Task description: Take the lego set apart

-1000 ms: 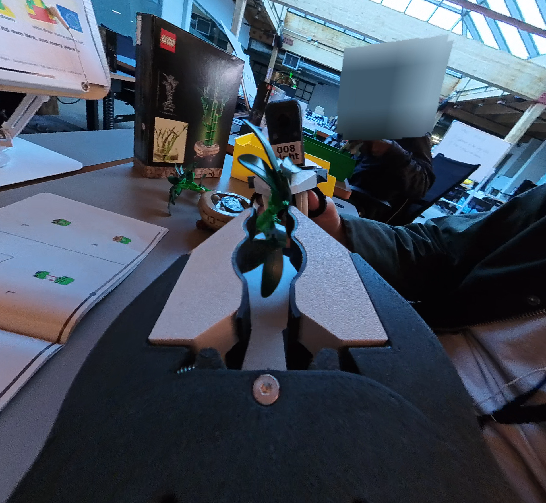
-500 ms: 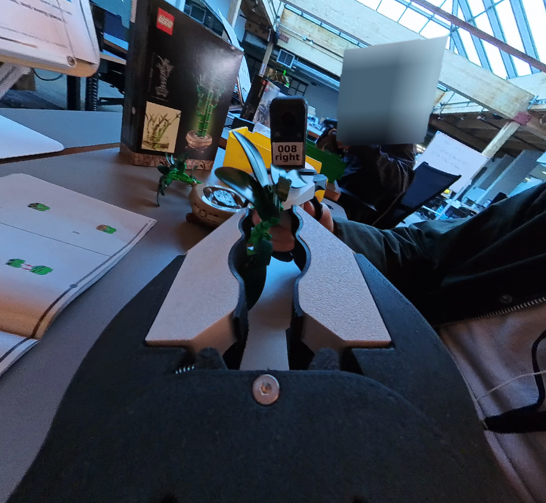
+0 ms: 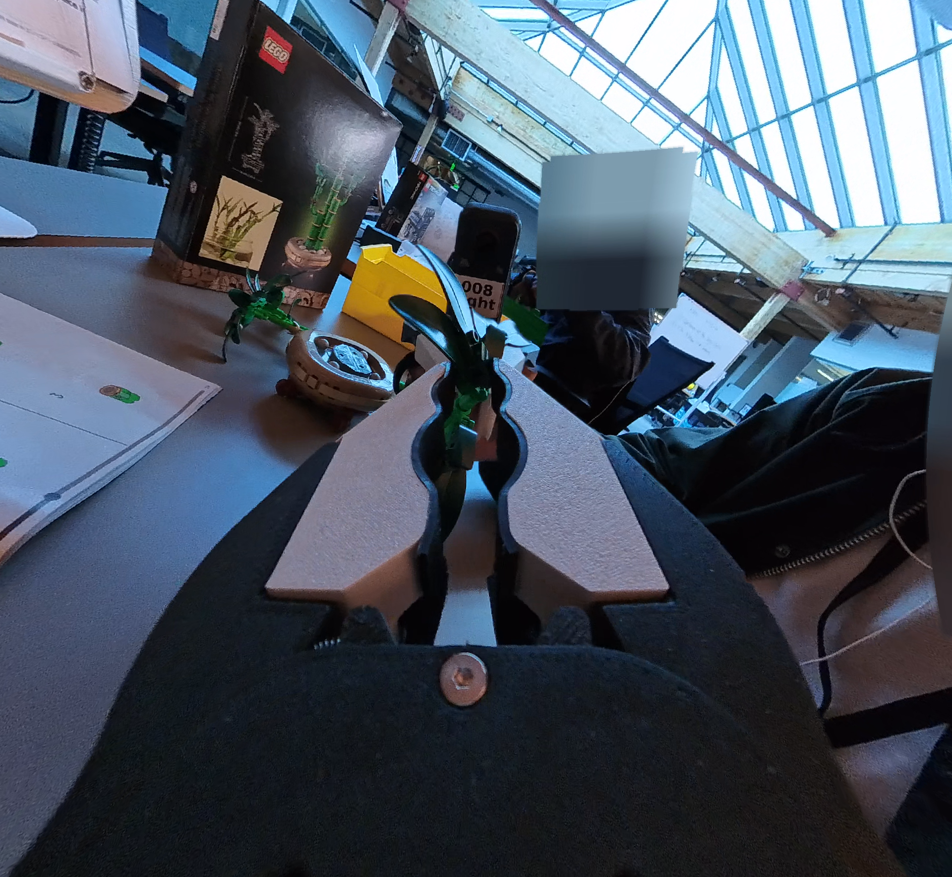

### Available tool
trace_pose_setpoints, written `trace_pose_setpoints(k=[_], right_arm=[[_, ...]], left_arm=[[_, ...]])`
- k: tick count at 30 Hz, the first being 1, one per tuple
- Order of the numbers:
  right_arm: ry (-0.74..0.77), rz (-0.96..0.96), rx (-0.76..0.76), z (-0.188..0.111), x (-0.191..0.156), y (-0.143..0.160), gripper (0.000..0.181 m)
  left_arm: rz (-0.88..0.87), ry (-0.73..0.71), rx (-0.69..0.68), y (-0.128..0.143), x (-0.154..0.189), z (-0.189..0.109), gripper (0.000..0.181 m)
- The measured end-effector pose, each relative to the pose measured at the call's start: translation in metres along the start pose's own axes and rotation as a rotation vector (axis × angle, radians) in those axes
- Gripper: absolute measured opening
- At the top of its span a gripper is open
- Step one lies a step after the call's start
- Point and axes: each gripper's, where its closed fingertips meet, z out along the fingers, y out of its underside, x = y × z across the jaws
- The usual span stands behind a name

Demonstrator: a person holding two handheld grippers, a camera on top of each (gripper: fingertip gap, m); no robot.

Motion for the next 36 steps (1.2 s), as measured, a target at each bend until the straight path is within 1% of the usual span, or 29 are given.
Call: trace_pose_setpoints(k=[3, 5, 11, 15, 20, 24, 27, 31, 33, 36], right_arm=[[0.027, -0.025, -0.004, 0.0, 0.003, 0.0, 0.013], [0.046, -0.063, -0.016, 0.0, 0.005, 0.0, 0.017], [0.074, -0.215, -0.067, 0.001, 0.001, 0.004, 0.024], [0.085, -0.245, -0.08, 0.003, 0.001, 0.006, 0.025], [0.039, -0.198, -0.038, 0.004, -0.005, 0.001, 0.025], [-0.002, -0.153, -0.056, 0.009, -0.009, 0.006, 0.012], [-0.007, -0.124, -0.048, 0.009, -0.008, 0.006, 0.007], [-0.012, -0.064, -0.045, 0.009, -0.007, 0.004, 0.005], [0.013, -0.033, -0.049, 0.008, -0.002, 0.005, 0.005], [0.053, 0.027, -0.042, 0.008, 0.006, 0.006, 0.005]], left_arm=[[-0.029, -0.003, 0.02, -0.003, -0.003, -0.003, 0.011], [-0.074, 0.013, 0.049, -0.008, -0.003, -0.006, 0.011], [-0.25, 0.101, 0.138, -0.02, -0.003, -0.016, 0.011], [-0.282, 0.139, 0.125, -0.017, 0.001, -0.013, 0.011], [-0.263, 0.135, 0.076, -0.008, 0.002, -0.005, 0.012], [-0.259, 0.142, 0.051, -0.002, 0.004, 0.002, 0.011], [-0.25, 0.139, 0.038, 0.001, 0.005, 0.006, 0.011], [-0.222, 0.123, 0.045, 0.0, 0.004, 0.007, 0.011], [-0.153, 0.06, 0.046, -0.001, -0.001, 0.007, 0.011], [0.041, -0.079, 0.026, -0.002, -0.01, 0.006, 0.011]])
